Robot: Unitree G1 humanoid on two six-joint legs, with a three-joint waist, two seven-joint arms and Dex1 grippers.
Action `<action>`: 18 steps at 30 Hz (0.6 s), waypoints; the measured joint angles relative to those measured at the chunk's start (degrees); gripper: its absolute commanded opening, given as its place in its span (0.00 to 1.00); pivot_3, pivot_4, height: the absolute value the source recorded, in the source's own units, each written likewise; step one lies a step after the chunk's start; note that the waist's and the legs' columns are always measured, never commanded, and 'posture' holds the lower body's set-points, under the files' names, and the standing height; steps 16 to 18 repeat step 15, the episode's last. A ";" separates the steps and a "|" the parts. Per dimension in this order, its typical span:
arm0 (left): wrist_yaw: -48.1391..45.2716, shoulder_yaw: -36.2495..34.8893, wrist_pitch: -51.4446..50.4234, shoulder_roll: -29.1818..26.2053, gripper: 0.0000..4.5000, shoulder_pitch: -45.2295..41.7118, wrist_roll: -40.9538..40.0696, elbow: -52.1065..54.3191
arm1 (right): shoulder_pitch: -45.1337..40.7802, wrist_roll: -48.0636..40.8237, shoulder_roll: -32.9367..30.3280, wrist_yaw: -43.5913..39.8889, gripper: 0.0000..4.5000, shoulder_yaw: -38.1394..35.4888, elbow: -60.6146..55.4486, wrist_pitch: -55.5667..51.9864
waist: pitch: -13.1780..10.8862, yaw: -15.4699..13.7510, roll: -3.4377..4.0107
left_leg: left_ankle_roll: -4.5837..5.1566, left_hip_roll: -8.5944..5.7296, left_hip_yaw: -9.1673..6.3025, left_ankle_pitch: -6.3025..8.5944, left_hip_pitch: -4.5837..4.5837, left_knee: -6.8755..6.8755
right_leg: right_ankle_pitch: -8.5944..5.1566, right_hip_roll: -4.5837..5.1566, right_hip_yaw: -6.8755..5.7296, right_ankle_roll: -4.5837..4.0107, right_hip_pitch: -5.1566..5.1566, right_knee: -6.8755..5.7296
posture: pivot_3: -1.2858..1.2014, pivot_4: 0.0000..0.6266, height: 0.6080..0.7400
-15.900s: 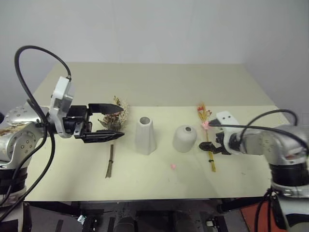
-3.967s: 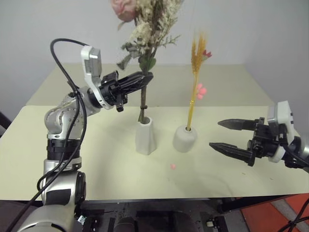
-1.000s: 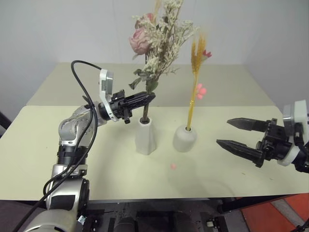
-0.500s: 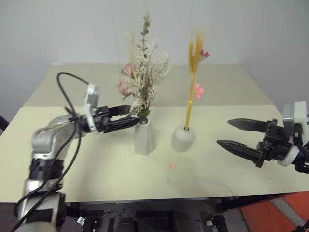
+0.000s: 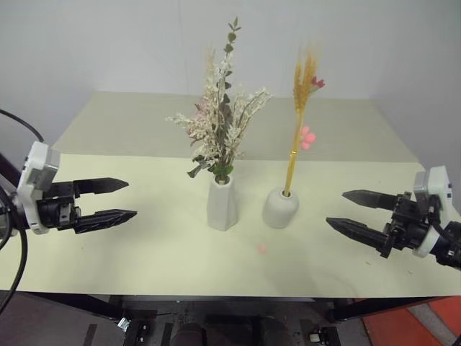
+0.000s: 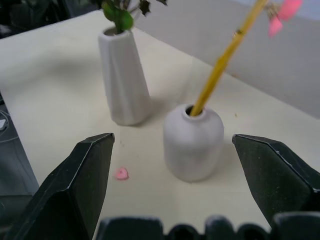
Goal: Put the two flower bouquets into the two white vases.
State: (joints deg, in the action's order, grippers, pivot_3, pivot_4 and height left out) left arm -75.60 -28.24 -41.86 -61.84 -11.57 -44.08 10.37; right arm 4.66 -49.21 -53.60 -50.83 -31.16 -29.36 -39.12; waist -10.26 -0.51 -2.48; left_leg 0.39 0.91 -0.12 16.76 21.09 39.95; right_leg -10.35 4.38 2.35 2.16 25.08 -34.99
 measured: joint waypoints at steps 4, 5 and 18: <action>1.00 3.35 1.44 1.04 1.00 -3.57 0.38 -0.16 | 0.89 2.29 -0.01 -1.26 1.00 -1.59 3.01 0.96 | 0.01 0.24 0.01 | 0.00 -0.01 0.03 0.00 -0.05 0.01 | 0.04 -0.01 0.03 -0.07 -0.05 -0.02 | 0.52 0.24 1.00; 1.24 4.00 1.87 1.45 1.00 -4.10 0.54 -0.19 | 0.87 2.53 -0.01 -1.27 1.00 -1.86 3.39 0.99 | 0.01 0.30 0.01 | 0.00 0.00 0.02 0.00 -0.04 0.01 | 0.06 -0.02 0.03 -0.10 -0.05 -0.02 | 0.52 0.24 1.00; 5.18 11.65 1.70 6.02 1.00 -9.29 1.09 -0.11 | 0.75 5.22 -4.17 -4.46 1.00 -5.86 11.67 0.89 | 0.01 1.15 0.01 | 0.00 -0.03 0.02 0.00 -0.02 0.01 | 0.09 -0.01 0.05 -0.14 -0.04 -0.02 | 0.52 0.24 1.00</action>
